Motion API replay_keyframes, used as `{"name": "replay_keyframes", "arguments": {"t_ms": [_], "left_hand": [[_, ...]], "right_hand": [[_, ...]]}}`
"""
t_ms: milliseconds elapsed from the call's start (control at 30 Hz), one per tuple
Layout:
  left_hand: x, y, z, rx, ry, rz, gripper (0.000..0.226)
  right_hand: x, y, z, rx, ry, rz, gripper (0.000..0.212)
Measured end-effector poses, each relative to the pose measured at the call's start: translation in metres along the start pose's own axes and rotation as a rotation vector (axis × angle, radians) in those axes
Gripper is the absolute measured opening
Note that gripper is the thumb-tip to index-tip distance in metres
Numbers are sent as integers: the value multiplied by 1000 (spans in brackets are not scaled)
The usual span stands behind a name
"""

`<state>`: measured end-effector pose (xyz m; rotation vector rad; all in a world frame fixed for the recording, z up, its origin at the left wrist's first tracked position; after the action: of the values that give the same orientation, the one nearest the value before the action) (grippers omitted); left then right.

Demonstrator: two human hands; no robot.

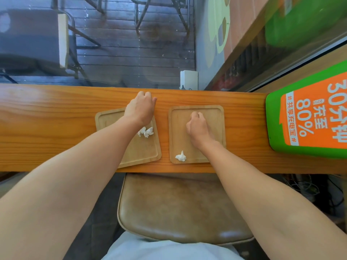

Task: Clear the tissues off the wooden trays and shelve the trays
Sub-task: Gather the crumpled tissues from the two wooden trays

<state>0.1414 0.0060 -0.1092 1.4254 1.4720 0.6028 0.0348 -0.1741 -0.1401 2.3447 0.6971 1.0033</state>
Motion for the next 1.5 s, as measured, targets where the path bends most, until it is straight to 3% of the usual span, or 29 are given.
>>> {"name": "replay_keyframes", "arguments": {"t_ms": [133,267,333,400,433,500,767,1000,1267,1500], "left_hand": [[11,-2,-35,42,66,-40,43],[15,-11,-73,67,104,-67,16],[15,-14,-92,82,101,-59,24],[18,-17,-104,80,111,-81,28],[19,-18,-110,76,122,-94,30],[19,-19,-121,66,141,-113,31],[13,-27,-145,121,189,-147,32],[11,-35,-154,106,294,-126,28],[24,-39,-147,32,373,-154,52],[25,-50,-118,47,371,-157,53]], "right_hand": [[-2,6,-20,39,-47,23,18],[-9,1,-34,50,-83,-16,20],[-15,-1,-45,148,-155,-24,21],[-24,0,-47,134,-213,-76,19],[-26,2,-50,130,-192,-117,12],[-28,1,-58,175,-120,-204,22],[-25,-1,-81,294,8,-222,30],[-28,-6,-85,320,32,-246,22],[-22,-30,-94,307,169,-308,40],[-25,-55,-92,235,200,-397,19]]}}
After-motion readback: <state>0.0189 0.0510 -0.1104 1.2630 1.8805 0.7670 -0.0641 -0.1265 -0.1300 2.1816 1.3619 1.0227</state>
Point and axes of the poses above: each hand's wrist, its own z-axis towards the middle knuckle, its own y-axis out of the back of the hand, x = y × z, the point moved 5 cm from there along z, towards the middle knuckle, and after that the axes turned 5 degrees about x, right-handed, at the moved point
